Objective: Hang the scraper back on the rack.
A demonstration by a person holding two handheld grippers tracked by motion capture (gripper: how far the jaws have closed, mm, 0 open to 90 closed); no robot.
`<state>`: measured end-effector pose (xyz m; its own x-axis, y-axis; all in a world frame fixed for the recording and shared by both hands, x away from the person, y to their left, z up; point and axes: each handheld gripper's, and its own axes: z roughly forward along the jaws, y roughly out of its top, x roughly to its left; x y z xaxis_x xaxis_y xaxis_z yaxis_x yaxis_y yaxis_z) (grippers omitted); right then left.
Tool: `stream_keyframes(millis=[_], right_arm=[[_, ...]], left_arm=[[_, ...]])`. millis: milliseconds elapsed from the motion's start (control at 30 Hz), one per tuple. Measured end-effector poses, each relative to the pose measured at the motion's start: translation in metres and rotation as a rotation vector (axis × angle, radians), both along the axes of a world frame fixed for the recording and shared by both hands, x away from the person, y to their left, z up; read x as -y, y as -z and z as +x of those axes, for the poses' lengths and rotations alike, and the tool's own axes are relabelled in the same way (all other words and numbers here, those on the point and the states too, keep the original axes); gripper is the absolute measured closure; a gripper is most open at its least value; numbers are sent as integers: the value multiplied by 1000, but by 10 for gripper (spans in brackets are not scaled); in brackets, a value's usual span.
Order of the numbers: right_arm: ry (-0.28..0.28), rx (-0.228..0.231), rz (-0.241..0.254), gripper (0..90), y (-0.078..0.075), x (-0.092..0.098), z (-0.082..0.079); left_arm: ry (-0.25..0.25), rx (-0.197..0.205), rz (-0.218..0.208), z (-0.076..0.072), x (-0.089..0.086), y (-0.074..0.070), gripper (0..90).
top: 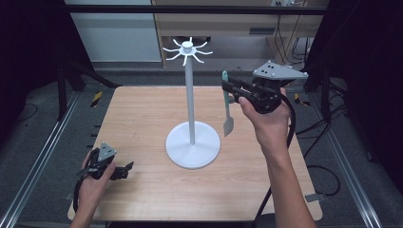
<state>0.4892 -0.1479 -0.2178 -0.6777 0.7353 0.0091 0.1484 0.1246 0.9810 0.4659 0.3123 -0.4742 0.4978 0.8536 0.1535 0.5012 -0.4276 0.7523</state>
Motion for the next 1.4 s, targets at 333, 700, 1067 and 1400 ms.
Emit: stream_keyframes(millis=[333, 700, 1067, 1400], right_arm=[[-4, 17, 0, 748, -10, -6, -1], [-18, 34, 3, 748, -20, -11, -2], [-49, 43, 0, 748, -27, -27, -5], [-62, 48, -7, 747, -32, -39, -3]], left_arm=[[-2, 0, 0, 0, 0, 0, 33], [-1, 0, 0, 0, 0, 0, 33], [0, 2, 0, 0, 0, 0, 33], [2, 1, -1, 0, 1, 0, 33]])
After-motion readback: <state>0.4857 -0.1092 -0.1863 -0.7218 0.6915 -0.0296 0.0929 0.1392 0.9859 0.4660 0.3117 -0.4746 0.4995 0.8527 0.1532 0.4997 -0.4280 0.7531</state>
